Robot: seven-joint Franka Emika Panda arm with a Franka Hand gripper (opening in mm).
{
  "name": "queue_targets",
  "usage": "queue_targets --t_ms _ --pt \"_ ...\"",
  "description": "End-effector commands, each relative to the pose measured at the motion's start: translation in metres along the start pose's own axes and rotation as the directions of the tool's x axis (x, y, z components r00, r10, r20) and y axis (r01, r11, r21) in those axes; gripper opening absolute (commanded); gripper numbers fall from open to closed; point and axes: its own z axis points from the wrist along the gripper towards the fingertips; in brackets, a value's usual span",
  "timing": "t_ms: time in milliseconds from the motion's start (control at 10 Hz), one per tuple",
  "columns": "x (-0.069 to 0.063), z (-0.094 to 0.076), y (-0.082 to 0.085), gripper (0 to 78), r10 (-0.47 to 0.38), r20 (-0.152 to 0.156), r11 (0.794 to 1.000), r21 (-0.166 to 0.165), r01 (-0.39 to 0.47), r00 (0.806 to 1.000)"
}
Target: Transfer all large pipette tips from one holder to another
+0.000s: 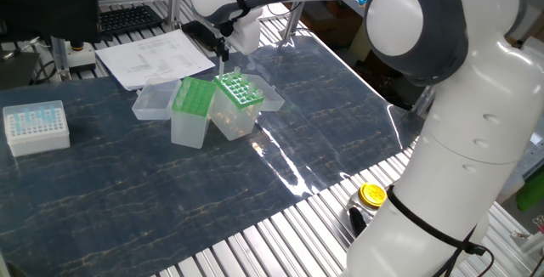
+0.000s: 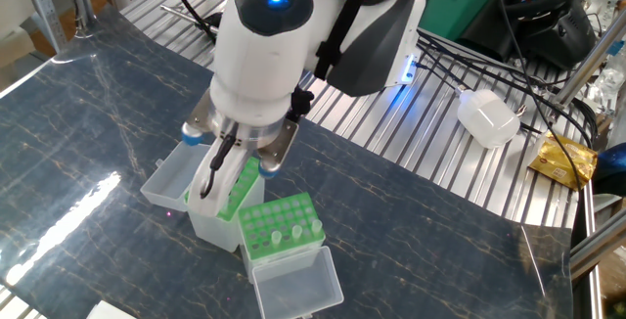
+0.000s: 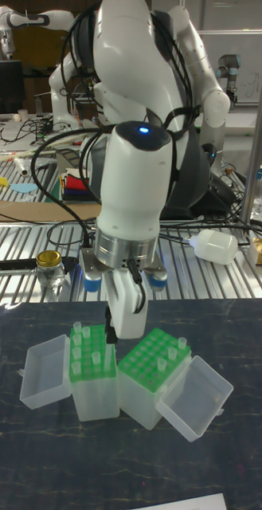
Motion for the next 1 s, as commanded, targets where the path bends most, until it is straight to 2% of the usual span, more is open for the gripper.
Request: queue_targets --t_ms 100,200,400,700,1000 --pt "0.000 -0.044 0.009 1.2 -0.050 -0.032 0.999 -0.015 0.050 0.998" --pt "-0.002 -0.049 0.009 1.2 -0.063 -0.045 0.998 -0.018 0.062 0.997" --pt "-0.004 -0.054 0.006 1.2 -0.113 -0.046 0.993 -0.021 0.112 0.993" --pt "-0.011 -0.063 -0.003 1.2 -0.191 -0.074 0.981 -0.034 0.189 0.979" --pt "-0.010 -0.072 -0.008 1.2 -0.201 -0.086 0.979 -0.036 0.199 0.976"
